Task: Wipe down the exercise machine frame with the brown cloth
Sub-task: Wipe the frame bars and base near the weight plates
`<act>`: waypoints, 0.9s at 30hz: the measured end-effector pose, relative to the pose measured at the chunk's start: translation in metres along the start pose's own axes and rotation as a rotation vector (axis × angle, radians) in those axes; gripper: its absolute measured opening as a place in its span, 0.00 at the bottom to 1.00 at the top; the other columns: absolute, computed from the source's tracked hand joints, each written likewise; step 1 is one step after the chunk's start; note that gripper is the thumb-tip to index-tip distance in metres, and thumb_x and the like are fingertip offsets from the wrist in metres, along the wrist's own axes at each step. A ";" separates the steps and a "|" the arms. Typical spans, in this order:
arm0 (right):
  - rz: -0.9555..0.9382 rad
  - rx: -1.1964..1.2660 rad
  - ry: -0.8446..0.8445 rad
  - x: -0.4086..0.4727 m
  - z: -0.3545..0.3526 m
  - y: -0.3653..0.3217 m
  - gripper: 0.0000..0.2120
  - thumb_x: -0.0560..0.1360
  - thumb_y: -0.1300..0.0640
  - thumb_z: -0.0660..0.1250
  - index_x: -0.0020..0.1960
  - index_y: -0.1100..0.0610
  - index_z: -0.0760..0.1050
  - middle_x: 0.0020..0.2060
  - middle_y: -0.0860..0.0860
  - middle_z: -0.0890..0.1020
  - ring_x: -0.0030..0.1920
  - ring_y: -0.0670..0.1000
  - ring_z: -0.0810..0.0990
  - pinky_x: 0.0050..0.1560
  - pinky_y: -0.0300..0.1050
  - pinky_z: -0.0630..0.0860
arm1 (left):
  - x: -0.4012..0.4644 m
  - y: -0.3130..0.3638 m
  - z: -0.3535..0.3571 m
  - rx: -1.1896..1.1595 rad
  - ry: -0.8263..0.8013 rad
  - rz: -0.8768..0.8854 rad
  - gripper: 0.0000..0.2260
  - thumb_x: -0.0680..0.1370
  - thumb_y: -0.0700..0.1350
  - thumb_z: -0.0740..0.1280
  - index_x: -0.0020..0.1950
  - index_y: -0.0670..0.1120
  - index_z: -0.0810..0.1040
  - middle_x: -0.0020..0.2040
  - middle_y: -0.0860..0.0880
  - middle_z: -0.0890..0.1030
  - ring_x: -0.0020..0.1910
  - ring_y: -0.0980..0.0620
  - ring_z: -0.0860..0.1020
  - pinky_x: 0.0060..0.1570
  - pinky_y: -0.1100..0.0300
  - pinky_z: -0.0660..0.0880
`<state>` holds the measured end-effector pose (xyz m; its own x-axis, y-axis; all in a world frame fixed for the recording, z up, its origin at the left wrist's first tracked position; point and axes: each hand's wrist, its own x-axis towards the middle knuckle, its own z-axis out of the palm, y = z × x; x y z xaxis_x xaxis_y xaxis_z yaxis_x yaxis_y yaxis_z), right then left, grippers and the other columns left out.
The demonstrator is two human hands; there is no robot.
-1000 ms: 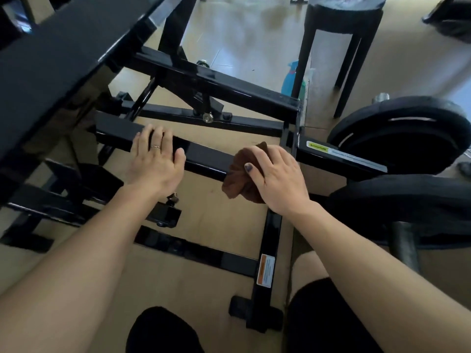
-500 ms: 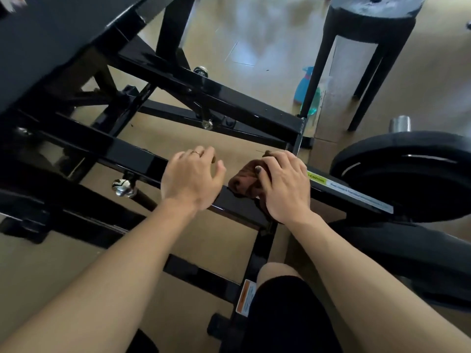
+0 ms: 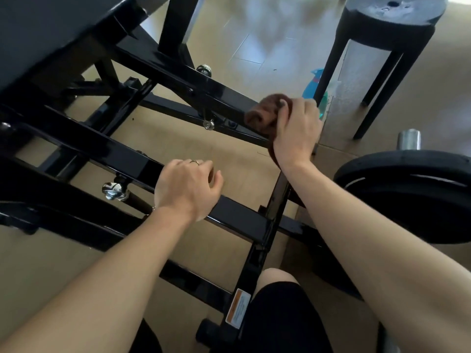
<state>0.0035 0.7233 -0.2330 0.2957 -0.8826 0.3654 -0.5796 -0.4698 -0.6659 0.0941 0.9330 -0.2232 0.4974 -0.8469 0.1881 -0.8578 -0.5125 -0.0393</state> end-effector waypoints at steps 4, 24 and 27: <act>-0.200 -0.095 -0.078 0.034 0.040 -0.049 0.16 0.86 0.47 0.55 0.63 0.55 0.76 0.59 0.55 0.77 0.58 0.57 0.75 0.59 0.53 0.69 | 0.002 0.002 0.000 0.039 0.024 0.020 0.18 0.81 0.54 0.53 0.33 0.52 0.69 0.29 0.53 0.75 0.31 0.48 0.73 0.43 0.54 0.71; -0.097 -0.346 -0.230 0.025 0.008 0.040 0.19 0.86 0.41 0.49 0.71 0.48 0.69 0.66 0.58 0.74 0.65 0.61 0.71 0.66 0.59 0.69 | -0.001 0.003 0.001 0.000 0.125 0.011 0.16 0.79 0.53 0.59 0.32 0.51 0.71 0.28 0.54 0.75 0.30 0.51 0.64 0.39 0.56 0.63; -0.129 -0.315 -0.225 0.026 0.028 0.007 0.19 0.85 0.40 0.50 0.68 0.47 0.71 0.64 0.57 0.75 0.64 0.62 0.72 0.64 0.59 0.67 | -0.001 0.001 0.002 -0.031 0.095 0.022 0.14 0.79 0.53 0.60 0.34 0.52 0.70 0.29 0.54 0.74 0.29 0.51 0.65 0.39 0.57 0.63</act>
<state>0.0287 0.6970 -0.2466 0.5200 -0.8142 0.2582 -0.7208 -0.5805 -0.3787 0.0931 0.9327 -0.2253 0.4654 -0.8396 0.2800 -0.8725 -0.4884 -0.0145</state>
